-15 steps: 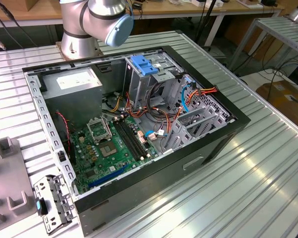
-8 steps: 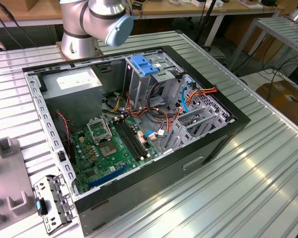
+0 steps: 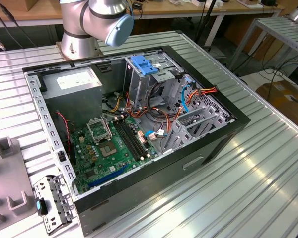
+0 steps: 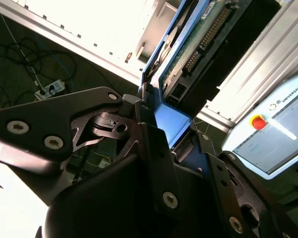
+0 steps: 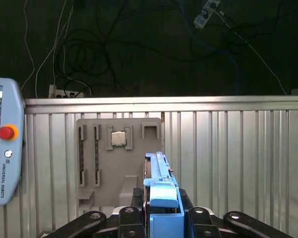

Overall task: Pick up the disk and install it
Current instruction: 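Pick up the disk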

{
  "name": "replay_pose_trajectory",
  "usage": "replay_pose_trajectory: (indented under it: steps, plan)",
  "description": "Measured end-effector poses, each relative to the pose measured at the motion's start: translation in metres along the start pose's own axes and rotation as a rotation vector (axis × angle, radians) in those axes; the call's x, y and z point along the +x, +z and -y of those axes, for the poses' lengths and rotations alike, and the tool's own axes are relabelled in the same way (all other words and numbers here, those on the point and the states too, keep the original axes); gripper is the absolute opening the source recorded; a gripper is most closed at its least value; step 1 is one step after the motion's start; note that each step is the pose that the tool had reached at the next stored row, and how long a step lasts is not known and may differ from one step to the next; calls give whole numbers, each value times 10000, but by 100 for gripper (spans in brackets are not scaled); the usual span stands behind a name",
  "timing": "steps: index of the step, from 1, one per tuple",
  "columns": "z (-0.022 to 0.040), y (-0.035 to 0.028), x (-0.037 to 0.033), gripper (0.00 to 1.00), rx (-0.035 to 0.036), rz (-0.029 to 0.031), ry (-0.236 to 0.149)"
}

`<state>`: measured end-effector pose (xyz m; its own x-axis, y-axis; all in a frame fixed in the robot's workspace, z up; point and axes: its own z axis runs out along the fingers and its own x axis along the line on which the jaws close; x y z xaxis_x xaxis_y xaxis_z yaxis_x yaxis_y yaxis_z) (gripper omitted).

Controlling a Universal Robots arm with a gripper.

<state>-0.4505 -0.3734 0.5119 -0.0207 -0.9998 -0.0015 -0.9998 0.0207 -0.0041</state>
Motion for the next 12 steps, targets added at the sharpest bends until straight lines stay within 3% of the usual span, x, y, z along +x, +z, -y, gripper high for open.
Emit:
replay_pose_trajectory:
  steps: [12]
  plan:
    - [99, 1, -2, 37, 0, 0, 0]
